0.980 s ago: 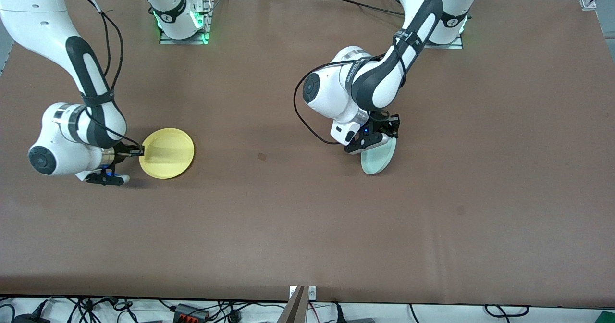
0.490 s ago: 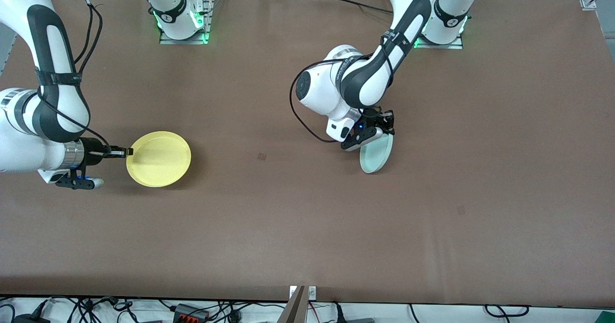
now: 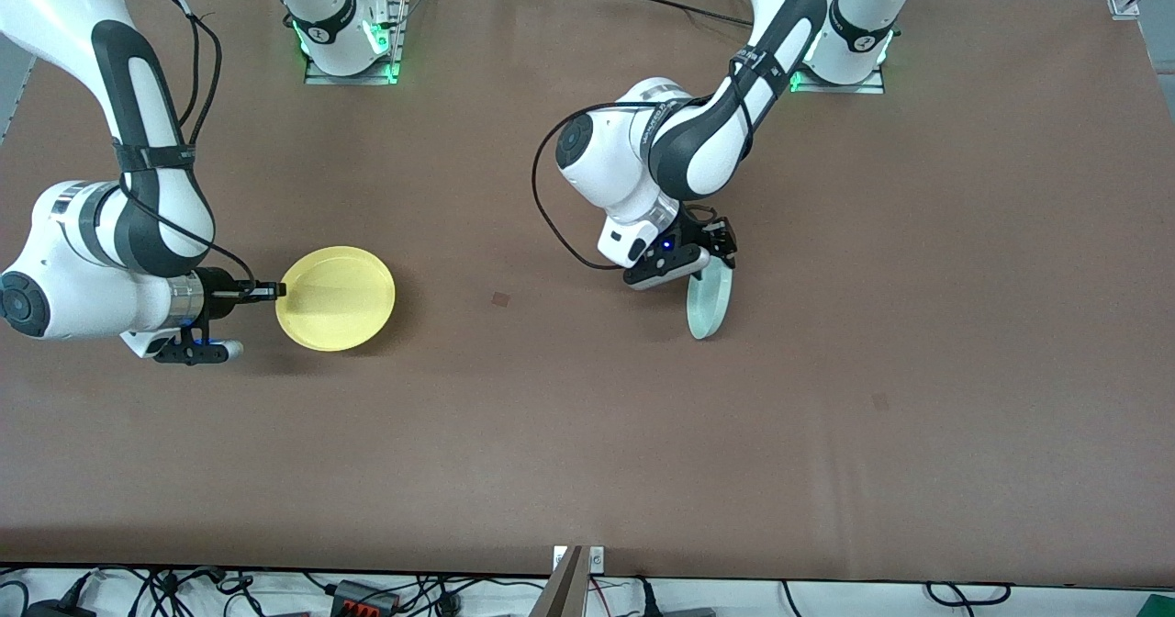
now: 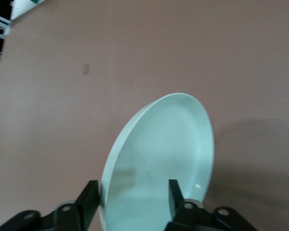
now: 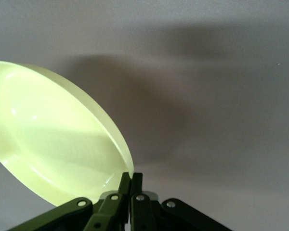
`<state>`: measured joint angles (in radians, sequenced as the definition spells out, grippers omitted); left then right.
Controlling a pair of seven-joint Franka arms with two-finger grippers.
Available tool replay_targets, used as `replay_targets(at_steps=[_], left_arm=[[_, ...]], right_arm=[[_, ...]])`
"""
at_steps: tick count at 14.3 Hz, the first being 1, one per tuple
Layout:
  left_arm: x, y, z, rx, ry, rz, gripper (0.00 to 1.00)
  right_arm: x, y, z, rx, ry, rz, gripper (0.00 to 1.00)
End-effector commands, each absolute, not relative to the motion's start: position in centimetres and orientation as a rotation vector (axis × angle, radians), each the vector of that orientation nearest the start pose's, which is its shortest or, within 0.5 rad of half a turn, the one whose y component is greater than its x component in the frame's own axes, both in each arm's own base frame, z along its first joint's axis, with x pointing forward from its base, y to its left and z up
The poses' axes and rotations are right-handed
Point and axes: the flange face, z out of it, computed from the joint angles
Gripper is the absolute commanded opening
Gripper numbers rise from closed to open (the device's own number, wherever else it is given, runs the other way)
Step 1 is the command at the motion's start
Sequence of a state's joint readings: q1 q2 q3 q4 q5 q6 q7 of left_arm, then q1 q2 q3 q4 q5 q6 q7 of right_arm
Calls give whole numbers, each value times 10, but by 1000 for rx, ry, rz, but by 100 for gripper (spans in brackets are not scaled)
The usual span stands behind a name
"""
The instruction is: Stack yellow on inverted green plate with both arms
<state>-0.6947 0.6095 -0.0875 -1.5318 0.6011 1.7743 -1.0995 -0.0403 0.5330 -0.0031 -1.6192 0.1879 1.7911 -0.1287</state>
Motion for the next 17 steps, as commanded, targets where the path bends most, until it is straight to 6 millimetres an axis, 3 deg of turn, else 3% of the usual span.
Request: replay_targets(at_steps=[1,5,9,11,14,16,17], left_arm=[[510,-455,287,-2692,-109,-300,100],[517,-467,291,-2830,-90,-361,100],[525,-464,306,-2938,-117,-312,100],[535,-453,317,-2989,-155,-279,100],[553,-436,340,-3083,-214,-267,100],[575,-406,353,-3112,-155,-249,100],[590,-382,366,-3126,-117,-248,100]], right_arm=[[645,-17,297,-2887,-54,493,0],[646,-15,302,-2892,-74,480,0],[658,-1,327,-2926,-126,415,0],[659,11,330,-2942,-163,415,0],[659,10,329,-2958,-176,422,0],[659,24,336,-2962,-199,410,0],[658,35,339,-2964,-223,405,0]])
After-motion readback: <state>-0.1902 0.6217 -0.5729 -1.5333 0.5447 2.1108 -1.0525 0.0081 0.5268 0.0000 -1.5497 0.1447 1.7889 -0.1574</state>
